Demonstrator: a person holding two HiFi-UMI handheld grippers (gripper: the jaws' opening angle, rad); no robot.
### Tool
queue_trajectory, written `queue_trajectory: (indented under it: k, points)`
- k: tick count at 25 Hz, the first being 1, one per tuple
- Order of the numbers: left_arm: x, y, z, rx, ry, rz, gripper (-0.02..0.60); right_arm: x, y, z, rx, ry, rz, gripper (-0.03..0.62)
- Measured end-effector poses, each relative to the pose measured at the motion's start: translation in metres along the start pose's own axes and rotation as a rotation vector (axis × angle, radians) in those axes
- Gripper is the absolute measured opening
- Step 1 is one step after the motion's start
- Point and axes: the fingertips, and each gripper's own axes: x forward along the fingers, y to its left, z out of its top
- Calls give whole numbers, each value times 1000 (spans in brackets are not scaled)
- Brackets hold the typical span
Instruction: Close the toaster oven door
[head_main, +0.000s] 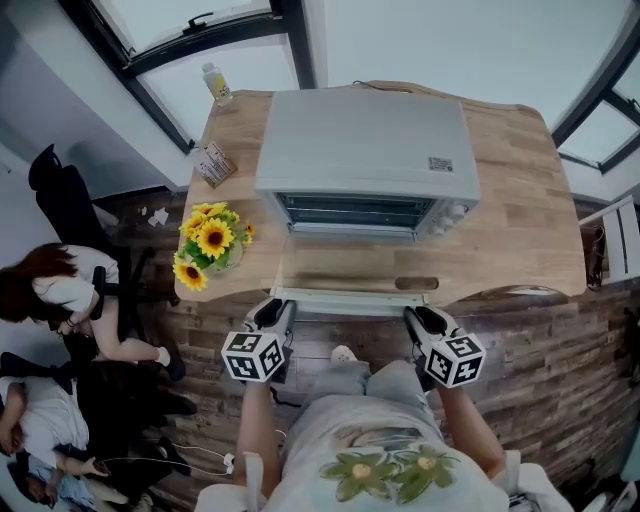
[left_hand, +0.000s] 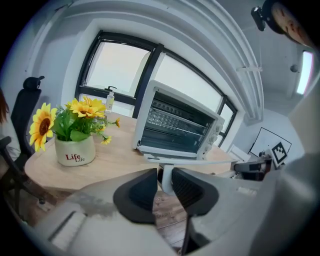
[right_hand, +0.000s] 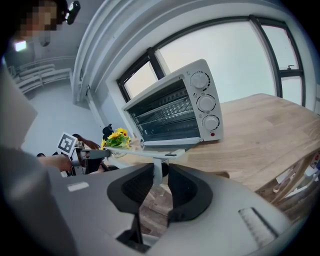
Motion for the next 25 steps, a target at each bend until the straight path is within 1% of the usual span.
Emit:
queue_trajectory:
  k: [6, 11, 19, 25]
  points:
    - [1, -1, 0, 35, 32, -16, 104, 0, 0, -1, 1, 6, -14, 92]
    - [2, -2, 6, 45, 24, -28, 104, 0, 0, 5, -1, -6, -31, 91]
    - [1, -2, 13, 33, 9, -30, 104, -2, 3, 12, -13, -4, -50, 91]
    - [1, -5, 19, 19, -1, -18, 104, -3, 2, 18, -18, -3, -51, 91]
